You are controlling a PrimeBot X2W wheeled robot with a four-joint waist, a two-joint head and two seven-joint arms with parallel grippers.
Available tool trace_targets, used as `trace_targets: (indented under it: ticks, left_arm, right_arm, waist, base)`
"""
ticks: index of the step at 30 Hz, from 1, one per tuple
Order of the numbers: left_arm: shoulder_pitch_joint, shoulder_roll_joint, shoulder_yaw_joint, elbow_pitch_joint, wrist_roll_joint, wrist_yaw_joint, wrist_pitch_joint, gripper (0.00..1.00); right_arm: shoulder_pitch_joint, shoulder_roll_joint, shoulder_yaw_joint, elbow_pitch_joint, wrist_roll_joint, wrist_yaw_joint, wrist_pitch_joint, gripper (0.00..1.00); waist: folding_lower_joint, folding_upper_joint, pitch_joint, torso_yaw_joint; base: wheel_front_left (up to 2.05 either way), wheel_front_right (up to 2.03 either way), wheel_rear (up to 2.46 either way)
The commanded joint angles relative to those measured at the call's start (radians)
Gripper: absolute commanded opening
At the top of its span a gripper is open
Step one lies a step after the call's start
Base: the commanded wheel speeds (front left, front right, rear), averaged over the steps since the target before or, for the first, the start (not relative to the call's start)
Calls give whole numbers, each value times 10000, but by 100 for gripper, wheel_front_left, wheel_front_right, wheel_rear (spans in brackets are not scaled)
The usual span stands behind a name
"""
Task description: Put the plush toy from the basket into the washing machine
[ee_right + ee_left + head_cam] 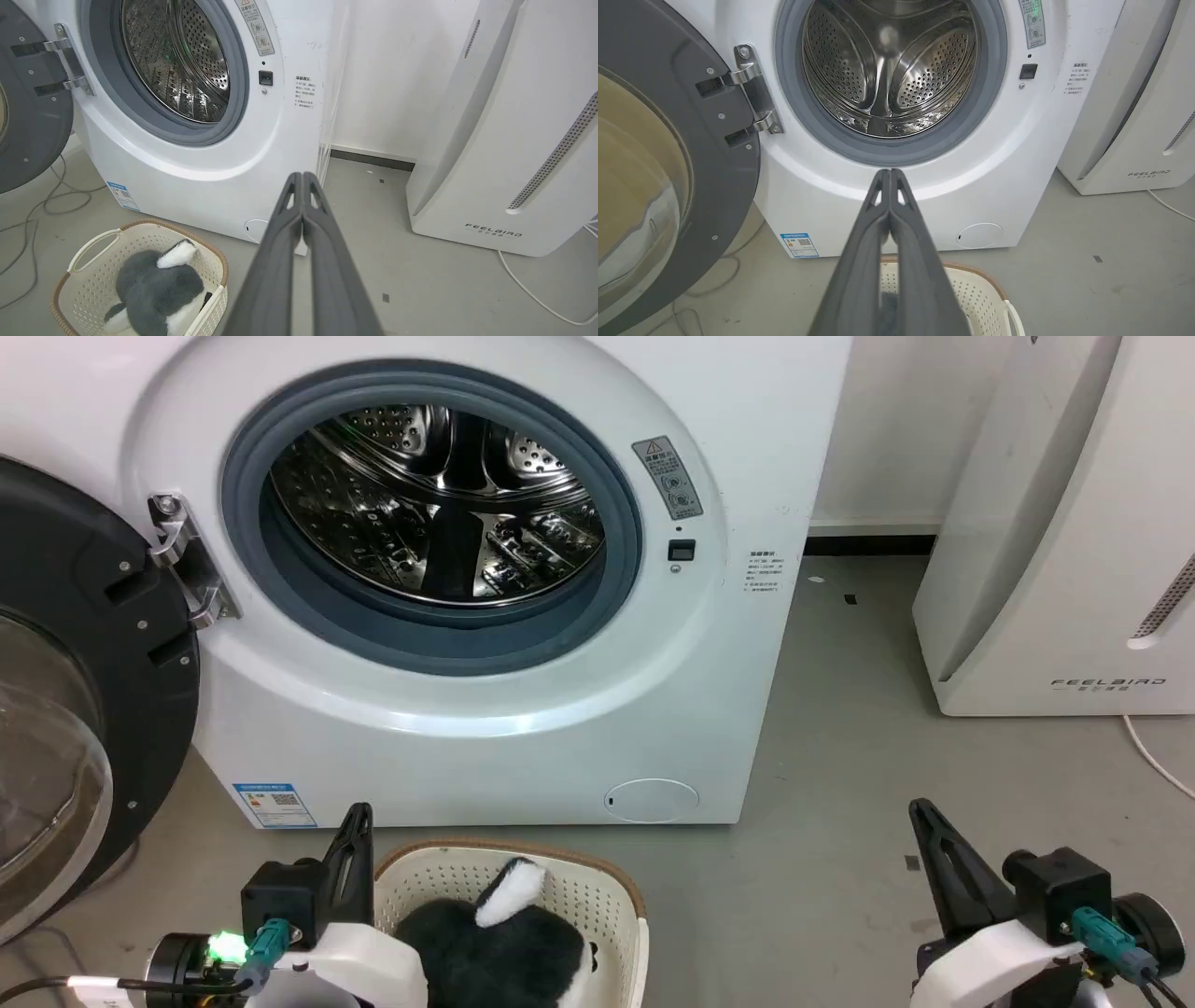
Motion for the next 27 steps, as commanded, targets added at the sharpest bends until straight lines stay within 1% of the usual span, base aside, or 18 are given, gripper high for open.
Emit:
trace_targets:
  ticks: [1,3,4,27]
  left_arm:
    - [-152,-1,32,-43,26,26,3,0]
    - [-152,-1,32,-43,26,26,3,0]
    - [0,0,-2,2,-2,-2,0,100]
    - [-48,0,-276,274,-268,118,-399,100]
  right_arm:
    - [-141,-2,-24,24,-78,-9,14,0]
    - [-141,-2,-24,24,-78,-9,14,0]
    - [1,0,2,0,2,0,0,100]
    - [40,0,-242,-36,205,-1,-397,100]
  waist:
    - [0,0,0,0]
    - [0,0,0,0]
    - [0,0,0,0]
    - [0,0,167,-55]
  base:
    - [0,0,0]
    - [0,0,0]
    - [0,0,0]
    - [0,0,0]
